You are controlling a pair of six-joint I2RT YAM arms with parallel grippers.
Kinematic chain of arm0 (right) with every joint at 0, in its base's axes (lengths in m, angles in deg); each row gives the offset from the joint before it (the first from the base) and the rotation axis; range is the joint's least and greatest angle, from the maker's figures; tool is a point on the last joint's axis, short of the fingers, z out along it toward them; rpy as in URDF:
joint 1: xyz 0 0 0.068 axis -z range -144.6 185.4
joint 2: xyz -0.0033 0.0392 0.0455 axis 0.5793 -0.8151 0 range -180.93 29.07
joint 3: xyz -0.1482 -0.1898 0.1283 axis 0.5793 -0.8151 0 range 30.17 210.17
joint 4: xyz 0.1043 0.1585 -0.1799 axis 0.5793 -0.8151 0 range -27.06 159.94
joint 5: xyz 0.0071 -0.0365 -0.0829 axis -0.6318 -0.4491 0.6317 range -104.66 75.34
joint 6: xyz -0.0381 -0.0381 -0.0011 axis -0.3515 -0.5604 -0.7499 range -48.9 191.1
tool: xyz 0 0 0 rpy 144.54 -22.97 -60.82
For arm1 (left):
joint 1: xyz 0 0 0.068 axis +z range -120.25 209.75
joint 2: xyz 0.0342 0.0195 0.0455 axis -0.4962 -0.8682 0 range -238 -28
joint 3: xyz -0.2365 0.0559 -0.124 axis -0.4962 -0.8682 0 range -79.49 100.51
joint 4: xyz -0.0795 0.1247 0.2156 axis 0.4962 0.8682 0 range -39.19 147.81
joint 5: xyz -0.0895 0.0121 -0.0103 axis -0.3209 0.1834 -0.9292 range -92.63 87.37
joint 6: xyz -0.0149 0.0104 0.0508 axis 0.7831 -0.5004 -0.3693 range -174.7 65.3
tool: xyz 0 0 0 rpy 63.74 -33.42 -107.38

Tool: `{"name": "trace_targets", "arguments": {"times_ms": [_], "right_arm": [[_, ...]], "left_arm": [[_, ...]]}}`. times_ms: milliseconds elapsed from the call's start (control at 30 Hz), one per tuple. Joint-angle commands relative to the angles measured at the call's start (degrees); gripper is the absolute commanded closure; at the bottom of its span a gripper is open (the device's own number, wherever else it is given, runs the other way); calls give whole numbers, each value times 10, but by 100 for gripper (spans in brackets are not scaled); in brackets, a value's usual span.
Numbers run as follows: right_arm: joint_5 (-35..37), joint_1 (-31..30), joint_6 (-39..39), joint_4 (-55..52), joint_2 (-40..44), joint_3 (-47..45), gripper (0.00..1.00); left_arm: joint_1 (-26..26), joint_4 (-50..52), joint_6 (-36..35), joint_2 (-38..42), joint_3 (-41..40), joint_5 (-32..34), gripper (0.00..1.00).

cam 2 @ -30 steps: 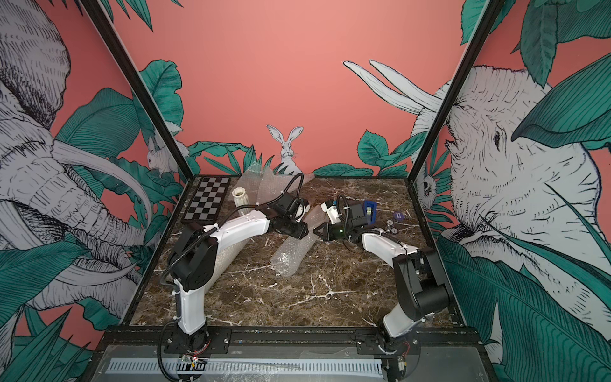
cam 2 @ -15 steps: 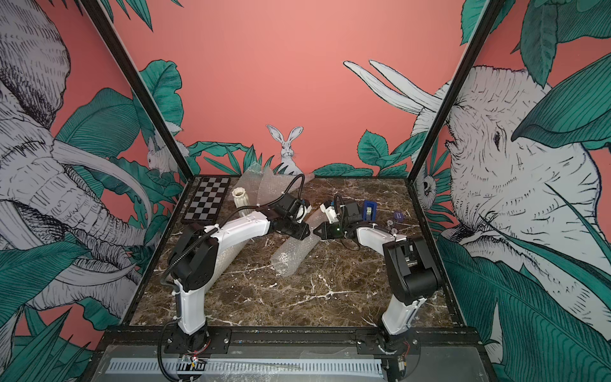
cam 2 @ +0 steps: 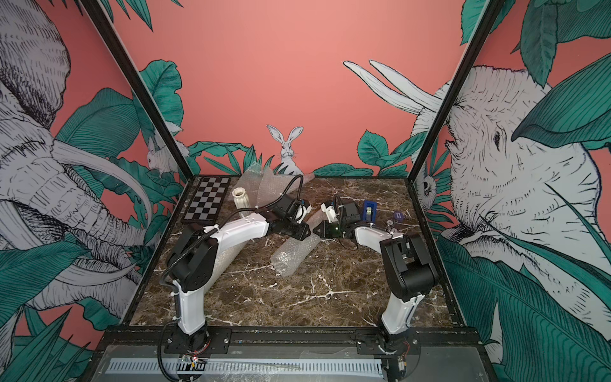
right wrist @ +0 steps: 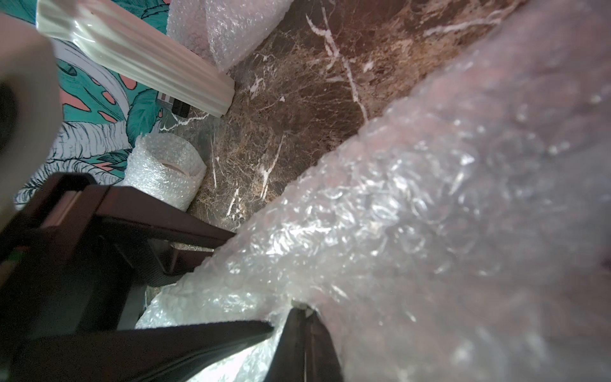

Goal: Wrap vases in bubble wrap
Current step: Stick the tape on the bubble wrap.

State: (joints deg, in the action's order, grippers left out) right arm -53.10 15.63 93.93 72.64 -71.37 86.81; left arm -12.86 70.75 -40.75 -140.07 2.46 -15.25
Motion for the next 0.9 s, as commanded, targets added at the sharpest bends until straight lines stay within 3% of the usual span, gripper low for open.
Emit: {"name": "trace_targets", "arguments": {"times_ms": [0, 433, 533, 867], "right_arm": [[57, -5, 3, 16, 11, 5, 87], [148, -39, -40, -27, 47, 10, 77], [164, -45, -45, -37, 57, 10, 70], [161, -49, -34, -24, 73, 1, 59]], "left_arm": [[-16, 75, 6, -20, -31, -38, 59], [-16, 75, 7, -17, -35, -27, 60], [-16, 75, 7, -17, -35, -25, 60], [-16, 70, 7, -20, -39, -19, 60]]}}
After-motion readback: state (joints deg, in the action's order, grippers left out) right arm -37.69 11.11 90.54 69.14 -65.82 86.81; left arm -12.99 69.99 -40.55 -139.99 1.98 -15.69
